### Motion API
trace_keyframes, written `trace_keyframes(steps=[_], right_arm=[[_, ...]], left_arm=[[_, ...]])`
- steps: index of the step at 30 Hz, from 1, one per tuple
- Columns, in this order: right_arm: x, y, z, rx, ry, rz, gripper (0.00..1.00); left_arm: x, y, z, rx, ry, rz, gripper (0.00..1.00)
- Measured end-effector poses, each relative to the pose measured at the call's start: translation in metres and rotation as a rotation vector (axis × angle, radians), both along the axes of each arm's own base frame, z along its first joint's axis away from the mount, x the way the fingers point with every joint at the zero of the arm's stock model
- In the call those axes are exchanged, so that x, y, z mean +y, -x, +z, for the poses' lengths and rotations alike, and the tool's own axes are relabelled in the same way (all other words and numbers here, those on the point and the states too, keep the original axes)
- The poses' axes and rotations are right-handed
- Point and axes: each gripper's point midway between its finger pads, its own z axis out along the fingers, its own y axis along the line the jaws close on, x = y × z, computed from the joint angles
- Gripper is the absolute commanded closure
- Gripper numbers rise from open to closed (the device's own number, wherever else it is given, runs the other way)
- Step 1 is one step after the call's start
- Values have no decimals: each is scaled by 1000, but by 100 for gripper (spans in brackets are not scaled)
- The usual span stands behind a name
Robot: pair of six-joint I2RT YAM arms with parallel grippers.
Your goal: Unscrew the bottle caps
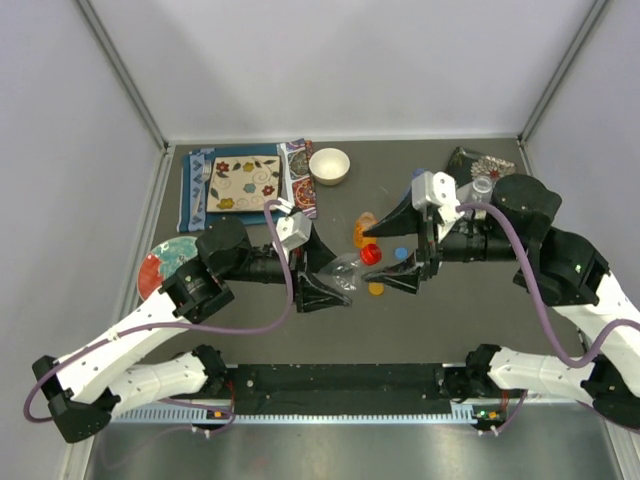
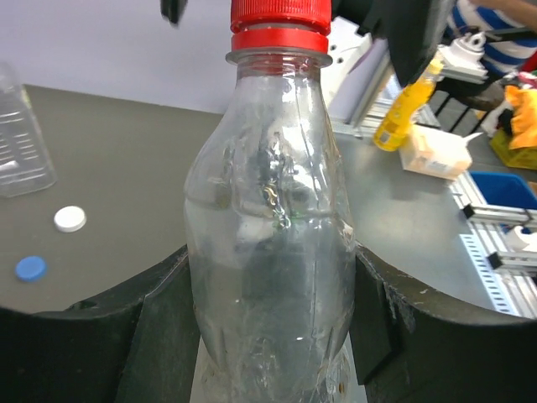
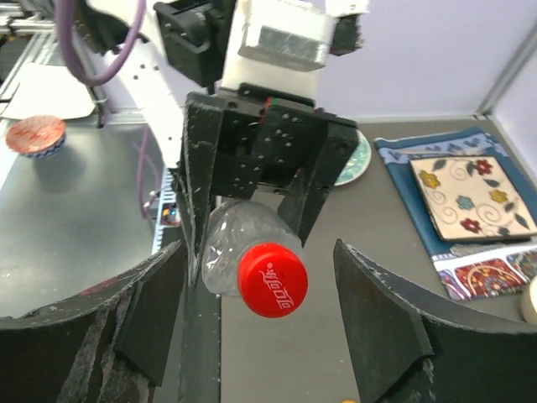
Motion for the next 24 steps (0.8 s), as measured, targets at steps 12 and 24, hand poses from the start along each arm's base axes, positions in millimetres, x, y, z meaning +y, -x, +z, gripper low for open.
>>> trace_keyframes(steps=[12, 24], right_arm=[[-15, -67, 53, 176, -204, -458, 22], [9, -117, 11, 543, -207, -720, 23]], left_arm=[[-2, -46, -20, -107, -78, 273, 66], [8, -85, -22, -340, -147, 711, 67]])
